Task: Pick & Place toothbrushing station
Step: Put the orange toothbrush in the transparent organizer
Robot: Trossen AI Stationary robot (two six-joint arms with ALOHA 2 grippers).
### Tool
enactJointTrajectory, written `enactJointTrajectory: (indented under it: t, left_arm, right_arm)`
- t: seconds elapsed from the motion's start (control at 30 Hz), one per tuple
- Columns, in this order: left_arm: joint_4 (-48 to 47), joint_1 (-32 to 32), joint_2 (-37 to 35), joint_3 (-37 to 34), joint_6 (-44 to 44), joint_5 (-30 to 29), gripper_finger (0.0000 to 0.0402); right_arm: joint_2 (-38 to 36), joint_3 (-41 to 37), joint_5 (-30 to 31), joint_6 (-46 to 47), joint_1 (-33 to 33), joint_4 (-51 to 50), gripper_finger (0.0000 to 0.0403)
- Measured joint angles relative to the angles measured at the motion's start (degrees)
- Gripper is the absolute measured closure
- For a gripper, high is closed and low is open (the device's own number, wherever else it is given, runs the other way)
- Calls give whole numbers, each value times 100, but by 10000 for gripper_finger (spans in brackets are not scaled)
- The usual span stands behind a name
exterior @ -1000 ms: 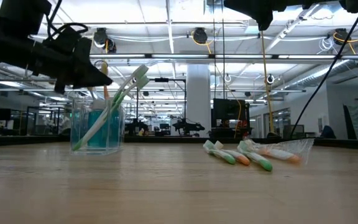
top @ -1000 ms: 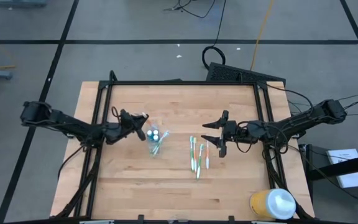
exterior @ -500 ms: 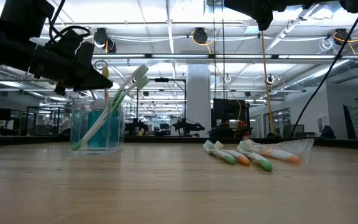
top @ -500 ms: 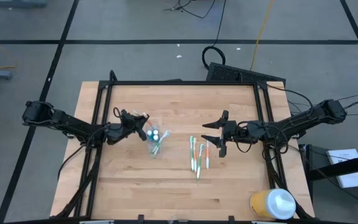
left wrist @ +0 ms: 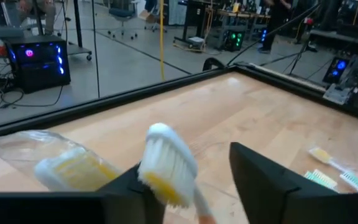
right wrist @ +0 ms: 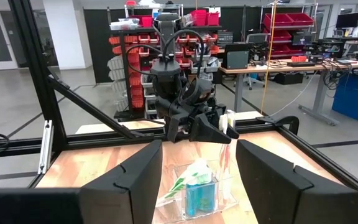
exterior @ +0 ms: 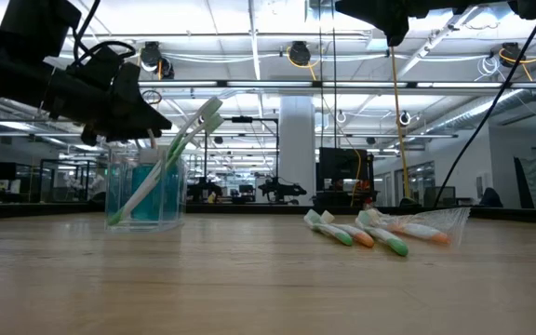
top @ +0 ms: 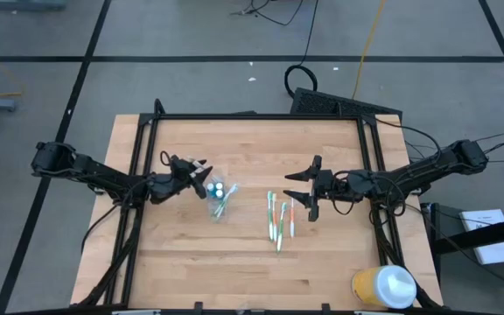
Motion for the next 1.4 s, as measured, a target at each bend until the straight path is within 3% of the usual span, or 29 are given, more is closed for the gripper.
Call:
enactJointTrajectory:
  t: [0.3,0.6,0.77,0.87,1.1,1.23,1.4]
  left_arm:
    - [650,0,-2,4,517,-4,150]
    - [1015,-15,-87,90,727,37,135]
    - [865,-17,-240,234,532,392,135]
    - [234,-17,-382,419,336,454,135]
    - [-2746,-2,-483,1469,-202,474,135]
    - [-3227,-2,-446,1837,-132,497,135]
    - [-3336,-11,-448,2006,163,176,135]
  right_arm:
    - [0,0,-2,17,0,0,206]
    - [509,0,-38,259,0,87,206]
    - [800,2,-44,561,-22,-30,206]
    - [833,172,-38,925,-124,-775,204]
    - [1071,1100,130,2419,-398,-3880,205]
    - [1485,1187,249,3037,-596,-4627,210]
    - [1971,1191,-405,3415,-994,-4780,210]
